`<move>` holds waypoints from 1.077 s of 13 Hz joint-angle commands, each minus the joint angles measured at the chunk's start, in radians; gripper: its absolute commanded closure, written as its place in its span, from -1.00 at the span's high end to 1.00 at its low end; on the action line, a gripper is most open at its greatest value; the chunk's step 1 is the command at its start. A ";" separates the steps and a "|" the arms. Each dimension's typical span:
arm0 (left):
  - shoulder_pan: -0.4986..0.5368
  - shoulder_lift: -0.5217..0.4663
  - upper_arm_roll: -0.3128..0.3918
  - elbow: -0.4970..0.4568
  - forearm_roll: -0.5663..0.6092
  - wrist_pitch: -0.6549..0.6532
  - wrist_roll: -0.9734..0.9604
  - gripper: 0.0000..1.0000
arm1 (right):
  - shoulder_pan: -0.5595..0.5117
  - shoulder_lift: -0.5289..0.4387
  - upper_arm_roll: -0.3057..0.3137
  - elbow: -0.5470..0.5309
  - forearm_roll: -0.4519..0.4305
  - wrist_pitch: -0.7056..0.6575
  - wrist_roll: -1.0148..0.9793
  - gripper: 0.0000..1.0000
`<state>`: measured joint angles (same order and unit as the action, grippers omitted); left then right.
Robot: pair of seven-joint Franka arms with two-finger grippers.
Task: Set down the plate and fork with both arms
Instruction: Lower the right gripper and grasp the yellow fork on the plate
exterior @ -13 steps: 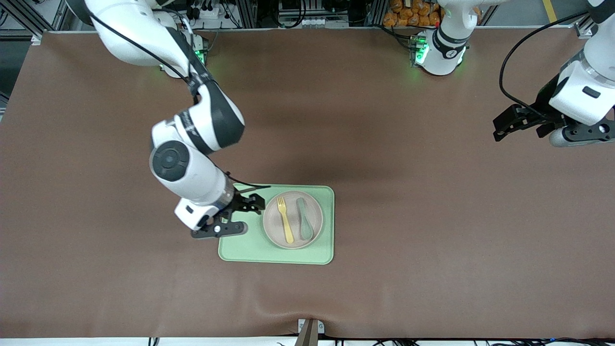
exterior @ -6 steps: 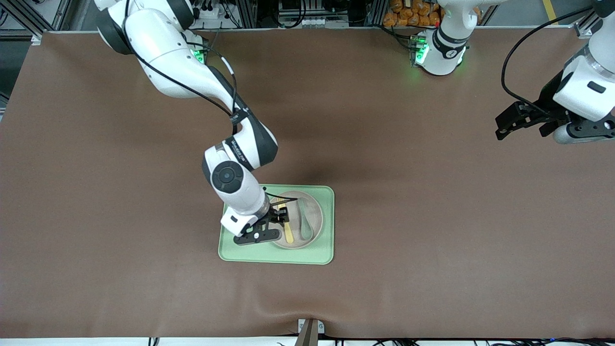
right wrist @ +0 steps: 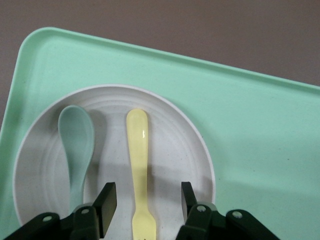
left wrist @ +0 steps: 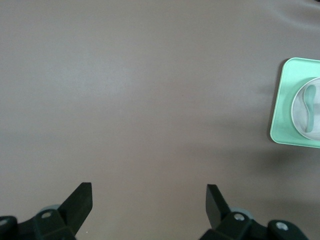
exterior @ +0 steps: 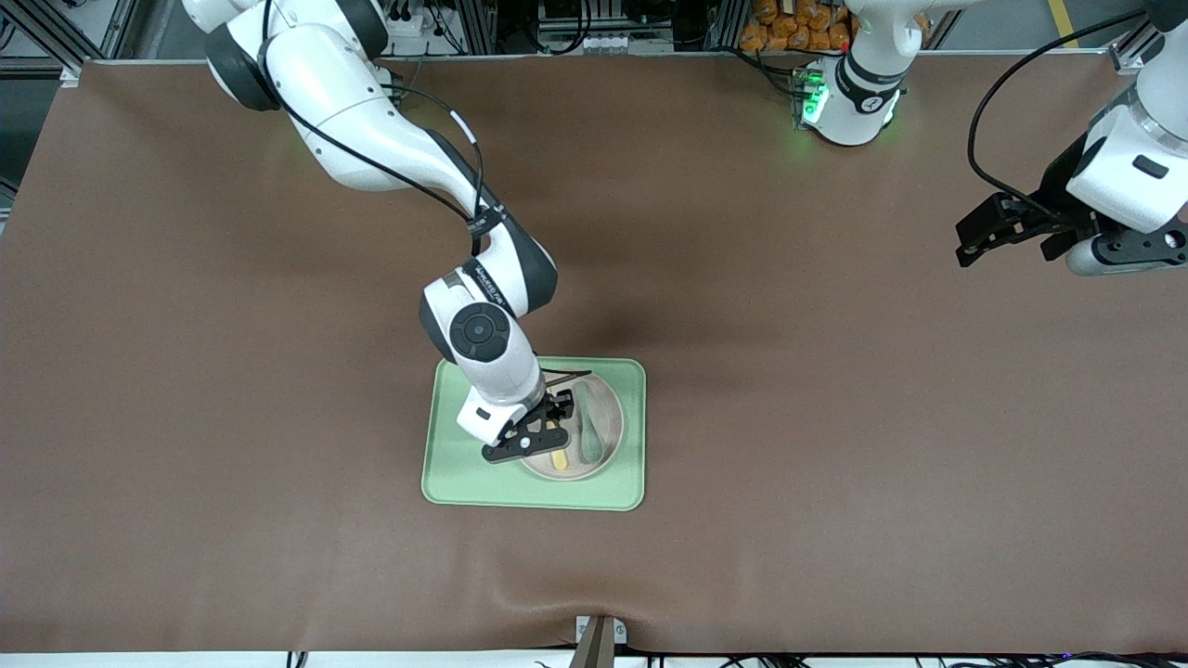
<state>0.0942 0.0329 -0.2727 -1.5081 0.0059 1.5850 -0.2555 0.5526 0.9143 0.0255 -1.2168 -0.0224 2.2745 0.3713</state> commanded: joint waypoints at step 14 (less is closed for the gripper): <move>0.027 -0.002 -0.005 -0.010 -0.044 -0.028 -0.008 1.00 | 0.023 0.069 -0.009 0.019 -0.039 0.030 0.021 -0.29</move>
<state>0.1085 0.0385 -0.2686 -1.5179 -0.0189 1.5689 -0.2564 0.5665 0.9709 0.0227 -1.2171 -0.0430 2.3016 0.3717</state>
